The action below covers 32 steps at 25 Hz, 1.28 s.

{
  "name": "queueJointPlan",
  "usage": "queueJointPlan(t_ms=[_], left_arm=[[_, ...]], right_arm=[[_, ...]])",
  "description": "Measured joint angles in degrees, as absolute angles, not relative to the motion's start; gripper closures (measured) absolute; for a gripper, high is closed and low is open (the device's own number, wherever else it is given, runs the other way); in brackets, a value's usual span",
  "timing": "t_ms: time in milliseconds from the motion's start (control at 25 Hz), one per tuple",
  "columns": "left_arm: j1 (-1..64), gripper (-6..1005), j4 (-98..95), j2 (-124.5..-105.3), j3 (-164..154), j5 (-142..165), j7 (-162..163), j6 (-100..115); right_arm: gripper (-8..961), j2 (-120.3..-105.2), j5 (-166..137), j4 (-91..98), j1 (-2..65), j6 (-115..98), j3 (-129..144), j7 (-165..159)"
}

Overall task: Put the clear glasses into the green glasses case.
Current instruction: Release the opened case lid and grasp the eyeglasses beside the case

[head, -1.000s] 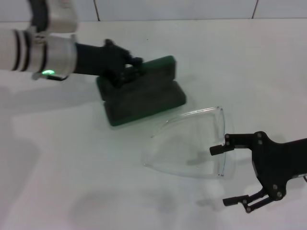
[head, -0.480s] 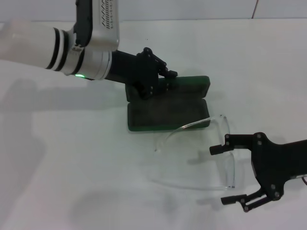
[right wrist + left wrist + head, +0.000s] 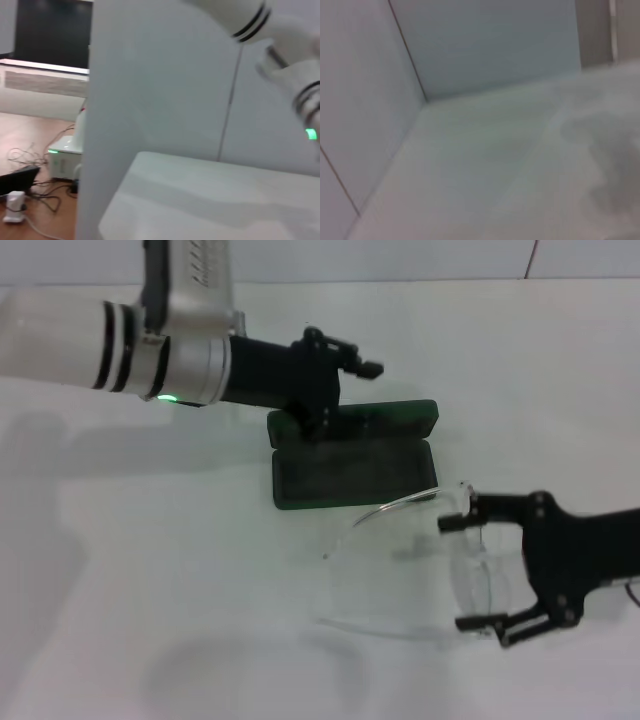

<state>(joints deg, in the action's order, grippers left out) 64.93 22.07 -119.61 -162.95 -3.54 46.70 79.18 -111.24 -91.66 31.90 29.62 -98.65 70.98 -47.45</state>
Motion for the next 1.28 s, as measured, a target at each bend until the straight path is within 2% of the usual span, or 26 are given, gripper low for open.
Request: queueJointPlan(t_ms=[80,320,480,560,680,800,840,1280], left_arm=[[62.72,558,22.63,-119.32,-162.95,-9.84,46.21,83.89],[54.47,479,22.79,-118.45,-162.95,-25.14,46.09,93.90],[47.91,479,22.23,-118.42,-162.95,-32.32,48.37,98.01],[44.94,479,22.11,-118.54,-162.95,-34.03,49.01,99.56],[41.59,479,22.06,-118.91,-162.95,-35.86,49.22,100.88],[38.99,478,22.00,-119.04,-162.95,-37.89,49.95,101.53],[38.39,478,21.99,-119.04,-162.95,-38.62,50.19,101.73],[36.25,478,21.97,-119.37,-162.92,-40.60,50.03,101.97]], right_arm=[[67,-111.20,-91.71,32.22,29.86,-98.62,69.59,-47.49],[66,-109.84,-95.14,44.77,30.69,-97.89,66.76,-53.39],[67,-109.76,-107.87,60.69,33.52,-98.65,65.90,-59.64],[67,-110.21,-115.44,66.34,36.50,-101.84,66.03,-62.96],[67,-111.89,-124.47,71.21,41.05,-108.02,66.55,-64.97],[66,-115.01,-132.86,75.40,43.59,-109.57,69.46,-64.81],[66,-115.34,-134.19,76.07,43.88,-108.65,71.51,-64.85],[70,-115.80,-139.96,73.25,47.10,-101.09,91.13,-67.19]])
